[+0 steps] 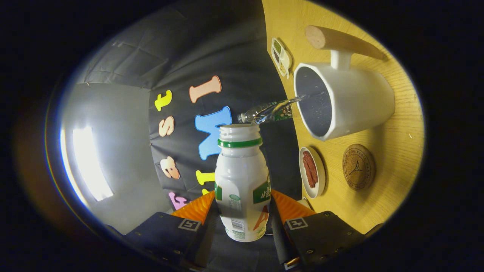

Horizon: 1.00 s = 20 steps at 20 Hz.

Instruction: Take the bottle from table, then pour the juice into the cup, finally place the bottle on the coaster

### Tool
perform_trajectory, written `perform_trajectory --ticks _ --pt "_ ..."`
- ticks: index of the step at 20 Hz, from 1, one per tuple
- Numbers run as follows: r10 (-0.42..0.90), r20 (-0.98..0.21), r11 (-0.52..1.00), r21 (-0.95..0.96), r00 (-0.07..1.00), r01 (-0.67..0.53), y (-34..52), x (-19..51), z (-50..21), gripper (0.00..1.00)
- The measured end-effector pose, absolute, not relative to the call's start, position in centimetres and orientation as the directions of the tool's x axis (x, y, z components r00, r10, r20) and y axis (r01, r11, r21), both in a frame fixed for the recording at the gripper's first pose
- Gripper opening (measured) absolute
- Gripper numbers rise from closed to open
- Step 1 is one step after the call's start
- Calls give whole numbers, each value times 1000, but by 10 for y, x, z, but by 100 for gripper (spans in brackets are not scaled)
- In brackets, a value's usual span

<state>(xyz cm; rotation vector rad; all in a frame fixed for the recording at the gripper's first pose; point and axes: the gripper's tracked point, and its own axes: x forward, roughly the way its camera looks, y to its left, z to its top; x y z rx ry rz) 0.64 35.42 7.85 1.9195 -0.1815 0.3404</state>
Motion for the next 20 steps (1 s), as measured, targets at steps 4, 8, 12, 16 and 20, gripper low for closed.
perform_trajectory --ticks 4,8,12,16,20 --pt "23 325 -390 874 946 -291 353 6 77 67" --pt "13 323 -403 868 946 -291 355 7 77 67" --pt "6 326 -413 862 945 -294 356 7 76 67" --pt "0 329 -423 855 944 -298 357 8 77 67" --pt "-19 349 -448 835 937 -320 355 8 80 67"
